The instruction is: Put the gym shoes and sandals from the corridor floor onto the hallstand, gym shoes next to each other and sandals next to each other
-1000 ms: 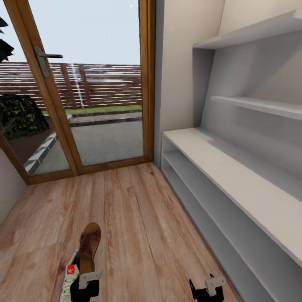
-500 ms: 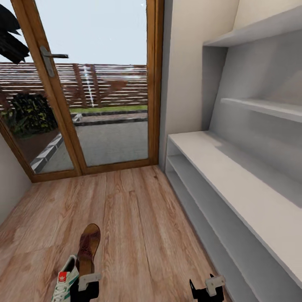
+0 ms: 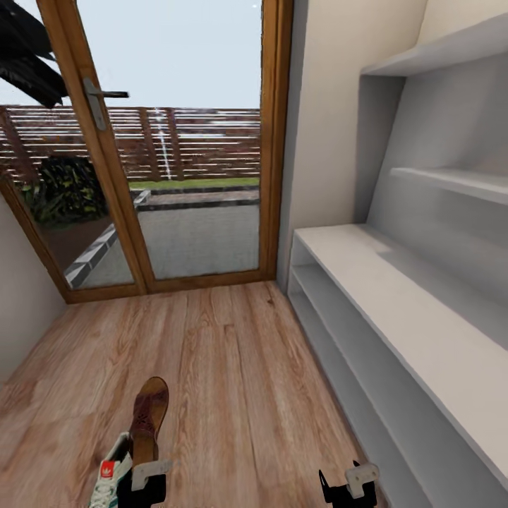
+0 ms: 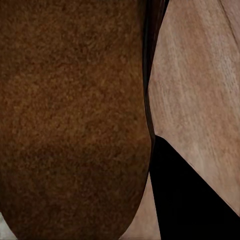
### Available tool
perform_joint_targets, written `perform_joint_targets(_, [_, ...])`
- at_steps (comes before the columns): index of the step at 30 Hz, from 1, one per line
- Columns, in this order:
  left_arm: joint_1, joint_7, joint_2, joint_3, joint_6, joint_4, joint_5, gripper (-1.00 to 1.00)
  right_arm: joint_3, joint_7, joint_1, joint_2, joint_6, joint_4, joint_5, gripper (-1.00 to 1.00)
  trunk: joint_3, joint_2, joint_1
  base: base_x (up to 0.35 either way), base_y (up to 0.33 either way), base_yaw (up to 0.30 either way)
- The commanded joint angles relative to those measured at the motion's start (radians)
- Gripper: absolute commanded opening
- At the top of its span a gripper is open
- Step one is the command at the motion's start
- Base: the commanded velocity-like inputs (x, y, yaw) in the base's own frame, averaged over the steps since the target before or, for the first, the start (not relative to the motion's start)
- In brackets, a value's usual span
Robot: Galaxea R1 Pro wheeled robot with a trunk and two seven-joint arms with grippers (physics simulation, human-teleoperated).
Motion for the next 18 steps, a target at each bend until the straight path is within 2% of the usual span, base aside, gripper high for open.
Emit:
perform_joint_targets(1, [-0.001,0.0,0.0,-0.002,-0.003,0.001,0.006,-1.0,0.003,-0.001,0.0,0.0,-0.003,0.0,0.002,1.0,-0.001,0.0,0.0,0.019,-0.001,0.268])
perform_joint_targets(7, [-0.001,0.0,0.0,-0.002,-0.002,0.001,0.006,-1.0,0.003,-0.001,0.0,-0.001,-0.003,0.0,0.002,1.0,-0.001,0.0,0.0,0.15,-0.003,0.192])
perform_joint_targets(18, [-0.001,0.0,0.0,-0.002,-0.003,0.001,0.006,-1.0,0.003,-0.001,0.0,-0.002,-0.003,0.0,0.002,1.0,-0.001,0.0,0.0,0.314,-0.081,0.016])
